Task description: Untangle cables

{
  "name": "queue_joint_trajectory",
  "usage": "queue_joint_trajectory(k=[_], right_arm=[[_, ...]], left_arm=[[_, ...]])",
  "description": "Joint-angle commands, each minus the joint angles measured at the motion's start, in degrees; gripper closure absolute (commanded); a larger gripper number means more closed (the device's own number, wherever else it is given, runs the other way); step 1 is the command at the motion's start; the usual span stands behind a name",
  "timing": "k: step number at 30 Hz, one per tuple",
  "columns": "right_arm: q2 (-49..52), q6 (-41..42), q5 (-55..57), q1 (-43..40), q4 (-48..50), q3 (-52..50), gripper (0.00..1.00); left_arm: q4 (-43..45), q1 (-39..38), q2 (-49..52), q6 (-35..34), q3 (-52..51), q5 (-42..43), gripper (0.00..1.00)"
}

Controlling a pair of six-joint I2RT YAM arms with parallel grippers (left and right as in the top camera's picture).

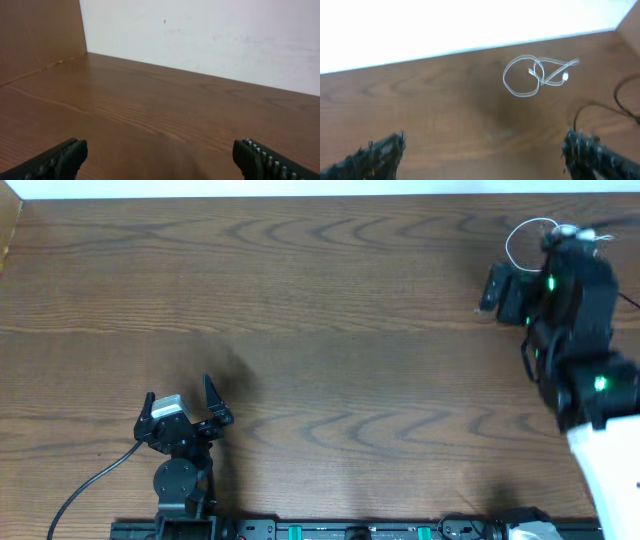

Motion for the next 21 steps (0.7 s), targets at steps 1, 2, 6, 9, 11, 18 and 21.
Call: queue_joint_trajectory(k=[1,2,6,9,11,18,21], right_arm=[[-4.8,1.8,0.1,0.9,4.3,-8.1,0.01],[-6.1,1.8,0.1,0.9,6.0,-10.5,0.01],[-10.1,1.8,0.1,0.9,11.3,-17.9,0.01],[-12.3,1.7,0.7,0.8,13.6,-21.4,0.01],[-13.7,1.7,1.0,0.5,14.5,-23.3,0.01],[-19.1,1.7,2.2,0.2,20.8,-32.1,0.01],[-22.4,1.8,2.2,0.2,24.1,-36.5,0.01]], left_arm=[[-1.9,0.2,-0.3,-0.1,-1.2,0.2,0.02],[-1.9,0.2,-0.3,-0.1,-1.2,0.2,0.02],[-1.9,0.2,-0.3,-0.1,-1.2,0.2,0.02],[-1.9,0.2,-0.3,-0.1,-1.2,0.2,0.02],[-1.9,0.2,-0.3,-0.1,-1.2,0.2,0.02],[-1.9,0.2,-0.3,-0.1,-1.2,0.2,0.02],[-1.9,0.2,-0.3,-0.1,-1.2,0.2,0.02]])
